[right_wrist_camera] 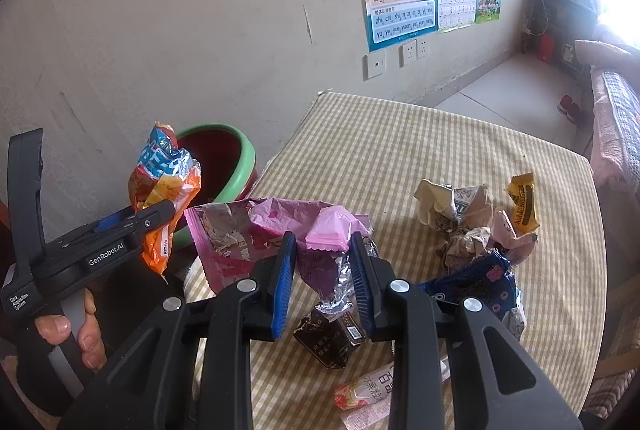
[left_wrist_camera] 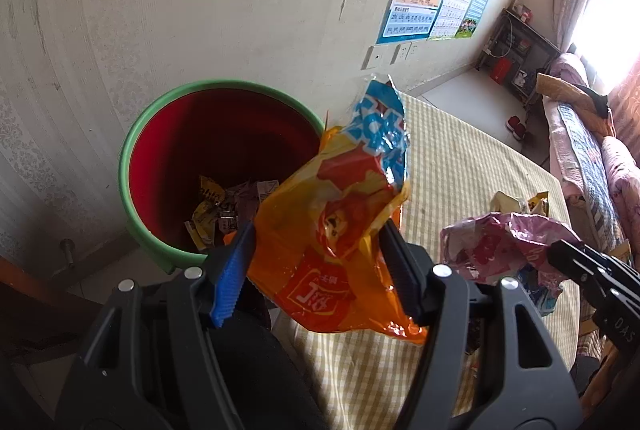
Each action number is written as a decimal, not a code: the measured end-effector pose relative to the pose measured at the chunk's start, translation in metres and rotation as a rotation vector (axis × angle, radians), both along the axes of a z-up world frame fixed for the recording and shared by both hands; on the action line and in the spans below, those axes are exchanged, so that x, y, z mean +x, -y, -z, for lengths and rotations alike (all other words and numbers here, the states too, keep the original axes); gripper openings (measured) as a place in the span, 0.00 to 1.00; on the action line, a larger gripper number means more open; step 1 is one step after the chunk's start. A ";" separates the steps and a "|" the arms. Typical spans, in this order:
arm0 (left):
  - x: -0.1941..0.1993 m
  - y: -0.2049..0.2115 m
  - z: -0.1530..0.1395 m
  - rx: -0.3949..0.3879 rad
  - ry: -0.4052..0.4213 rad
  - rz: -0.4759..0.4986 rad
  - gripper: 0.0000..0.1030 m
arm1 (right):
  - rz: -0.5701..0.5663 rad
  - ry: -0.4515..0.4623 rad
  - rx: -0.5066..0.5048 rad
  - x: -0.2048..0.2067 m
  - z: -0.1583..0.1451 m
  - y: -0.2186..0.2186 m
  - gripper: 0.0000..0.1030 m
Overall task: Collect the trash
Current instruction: 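Carry the orange bag toward the red bucket with the left tool, then move the orange bag over the bucket with the left tool while the right tool brings the pink wrapper there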
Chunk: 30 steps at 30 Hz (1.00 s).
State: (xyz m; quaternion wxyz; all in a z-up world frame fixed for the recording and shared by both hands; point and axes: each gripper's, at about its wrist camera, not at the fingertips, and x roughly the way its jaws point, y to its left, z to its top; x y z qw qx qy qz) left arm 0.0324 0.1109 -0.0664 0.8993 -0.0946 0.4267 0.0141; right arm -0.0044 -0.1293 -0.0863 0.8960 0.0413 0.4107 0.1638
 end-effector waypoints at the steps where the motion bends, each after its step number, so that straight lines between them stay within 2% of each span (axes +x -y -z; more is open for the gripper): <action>1: 0.001 -0.002 0.000 -0.001 0.000 -0.004 0.60 | -0.001 0.001 -0.001 0.001 0.000 -0.001 0.27; 22: 0.007 -0.030 0.003 0.001 -0.009 -0.066 0.60 | -0.034 -0.007 -0.017 0.018 0.002 -0.021 0.27; 30: 0.013 -0.046 0.005 0.061 -0.022 -0.085 0.60 | -0.049 0.018 -0.024 0.029 -0.005 -0.034 0.27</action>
